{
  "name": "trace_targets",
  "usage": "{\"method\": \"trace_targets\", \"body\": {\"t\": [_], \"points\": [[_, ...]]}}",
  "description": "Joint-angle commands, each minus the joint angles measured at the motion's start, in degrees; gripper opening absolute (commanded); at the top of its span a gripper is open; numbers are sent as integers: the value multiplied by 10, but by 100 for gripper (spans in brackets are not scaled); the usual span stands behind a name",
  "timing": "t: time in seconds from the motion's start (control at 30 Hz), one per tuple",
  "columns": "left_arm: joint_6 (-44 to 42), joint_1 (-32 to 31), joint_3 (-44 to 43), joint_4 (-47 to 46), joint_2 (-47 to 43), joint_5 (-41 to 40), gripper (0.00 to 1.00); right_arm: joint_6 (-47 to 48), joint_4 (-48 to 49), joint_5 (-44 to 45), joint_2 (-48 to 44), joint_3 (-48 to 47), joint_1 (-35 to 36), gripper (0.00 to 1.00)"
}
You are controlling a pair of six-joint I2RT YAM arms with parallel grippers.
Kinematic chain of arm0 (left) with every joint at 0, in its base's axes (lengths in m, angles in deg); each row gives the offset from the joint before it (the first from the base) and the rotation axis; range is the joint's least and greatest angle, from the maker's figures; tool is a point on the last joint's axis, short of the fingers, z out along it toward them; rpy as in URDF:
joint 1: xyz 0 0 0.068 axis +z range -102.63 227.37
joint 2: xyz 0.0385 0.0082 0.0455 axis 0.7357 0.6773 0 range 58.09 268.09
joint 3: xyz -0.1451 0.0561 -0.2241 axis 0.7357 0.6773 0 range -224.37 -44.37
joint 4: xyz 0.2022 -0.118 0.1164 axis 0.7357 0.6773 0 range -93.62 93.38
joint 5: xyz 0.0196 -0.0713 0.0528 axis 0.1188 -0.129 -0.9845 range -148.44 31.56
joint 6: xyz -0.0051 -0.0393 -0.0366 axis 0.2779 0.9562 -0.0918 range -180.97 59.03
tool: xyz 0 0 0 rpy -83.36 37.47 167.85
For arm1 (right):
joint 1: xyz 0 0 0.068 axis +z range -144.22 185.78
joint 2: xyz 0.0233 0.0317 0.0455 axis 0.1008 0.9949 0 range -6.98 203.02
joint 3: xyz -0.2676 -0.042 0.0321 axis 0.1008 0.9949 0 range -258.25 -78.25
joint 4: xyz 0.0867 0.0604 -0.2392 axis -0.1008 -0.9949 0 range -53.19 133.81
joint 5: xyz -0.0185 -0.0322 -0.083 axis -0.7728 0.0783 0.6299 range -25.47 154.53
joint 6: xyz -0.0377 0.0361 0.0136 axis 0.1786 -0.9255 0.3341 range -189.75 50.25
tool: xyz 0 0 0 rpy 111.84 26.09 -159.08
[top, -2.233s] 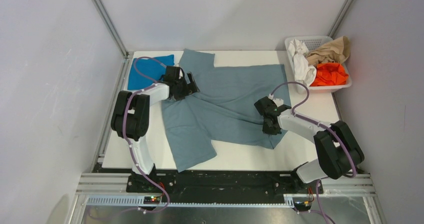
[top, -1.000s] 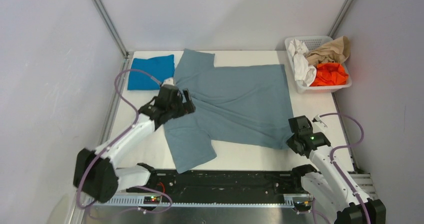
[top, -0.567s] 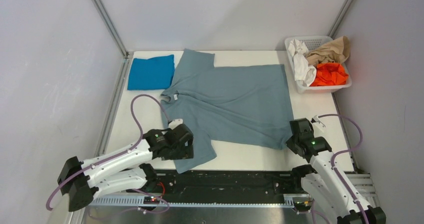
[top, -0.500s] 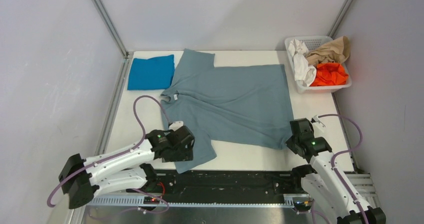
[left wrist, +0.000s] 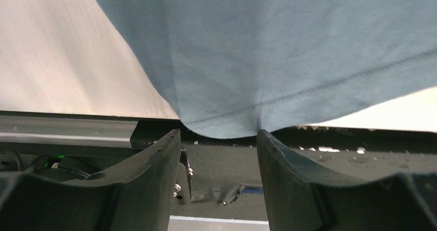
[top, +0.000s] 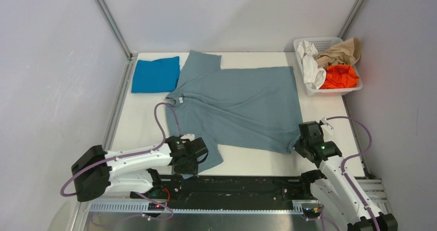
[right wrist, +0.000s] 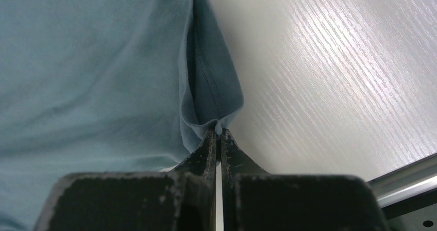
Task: Fold and stack the t-shirts
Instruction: Grab the side of the flattened tshirt closest away from the robot with both arms
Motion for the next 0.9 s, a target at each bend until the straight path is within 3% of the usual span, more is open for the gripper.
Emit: {"method": "trace_targets", "body": {"t": [0.0, 0.13, 0.37, 0.5, 0.73, 0.87], "points": [[10, -4, -2, -16, 50, -30, 60, 7, 11, -3, 4, 4, -2, 0], [-3, -4, -17, -34, 101, -32, 57, 6, 13, -2, 2, 6, -2, 0], [-6, -4, -40, -41, 135, -56, 26, 9, 15, -8, 0, 8, 0, 0], [-8, -4, -43, -41, 135, -72, 21, 7, 13, -6, -2, 8, 0, 0], [-9, 6, -40, -51, 149, -111, 19, 9, 14, -7, 1, 7, -1, 0], [-10, 16, -38, -60, 156, -127, 1, 12, 15, -7, 4, 7, -1, 0]]}}
